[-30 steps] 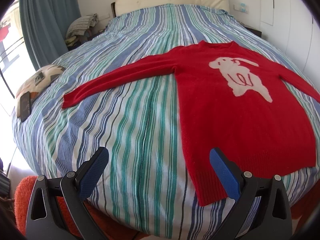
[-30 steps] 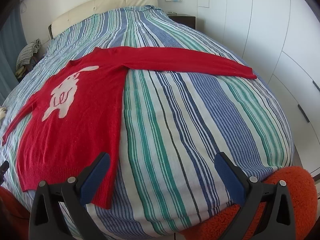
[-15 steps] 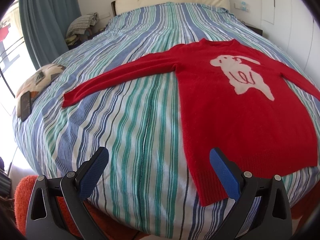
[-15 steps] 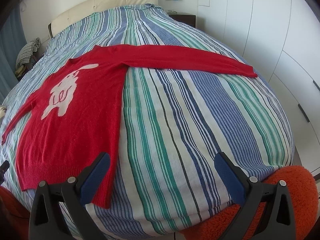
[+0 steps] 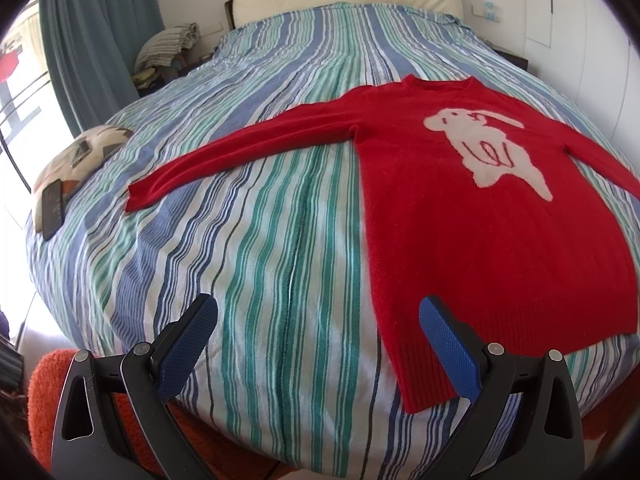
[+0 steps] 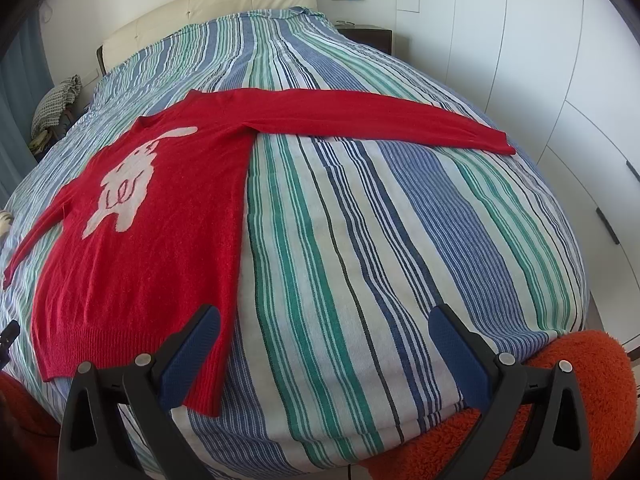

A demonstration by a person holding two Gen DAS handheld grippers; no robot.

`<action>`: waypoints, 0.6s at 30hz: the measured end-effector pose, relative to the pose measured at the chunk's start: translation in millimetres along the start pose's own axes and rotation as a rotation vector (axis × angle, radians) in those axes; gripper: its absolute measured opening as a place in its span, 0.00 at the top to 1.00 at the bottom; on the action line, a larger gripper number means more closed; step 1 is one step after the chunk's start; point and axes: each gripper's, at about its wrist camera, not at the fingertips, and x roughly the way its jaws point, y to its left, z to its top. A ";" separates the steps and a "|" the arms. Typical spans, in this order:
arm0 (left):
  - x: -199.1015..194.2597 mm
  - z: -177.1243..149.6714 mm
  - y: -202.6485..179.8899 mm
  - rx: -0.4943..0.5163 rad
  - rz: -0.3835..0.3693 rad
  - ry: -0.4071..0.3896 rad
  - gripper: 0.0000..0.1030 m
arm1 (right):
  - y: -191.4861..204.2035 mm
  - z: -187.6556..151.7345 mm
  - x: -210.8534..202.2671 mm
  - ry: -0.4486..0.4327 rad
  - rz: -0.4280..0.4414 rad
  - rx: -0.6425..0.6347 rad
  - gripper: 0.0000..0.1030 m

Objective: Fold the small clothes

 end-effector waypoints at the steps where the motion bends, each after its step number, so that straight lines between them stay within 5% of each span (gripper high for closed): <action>1: 0.1 0.9 -0.5 0.001 0.000 0.001 0.02 | 0.1 0.0 0.0 0.000 0.000 0.000 0.01; 18: 9.0 4.1 19.7 -0.085 0.021 0.029 0.02 | -0.9 -0.8 1.4 0.003 0.001 0.009 0.01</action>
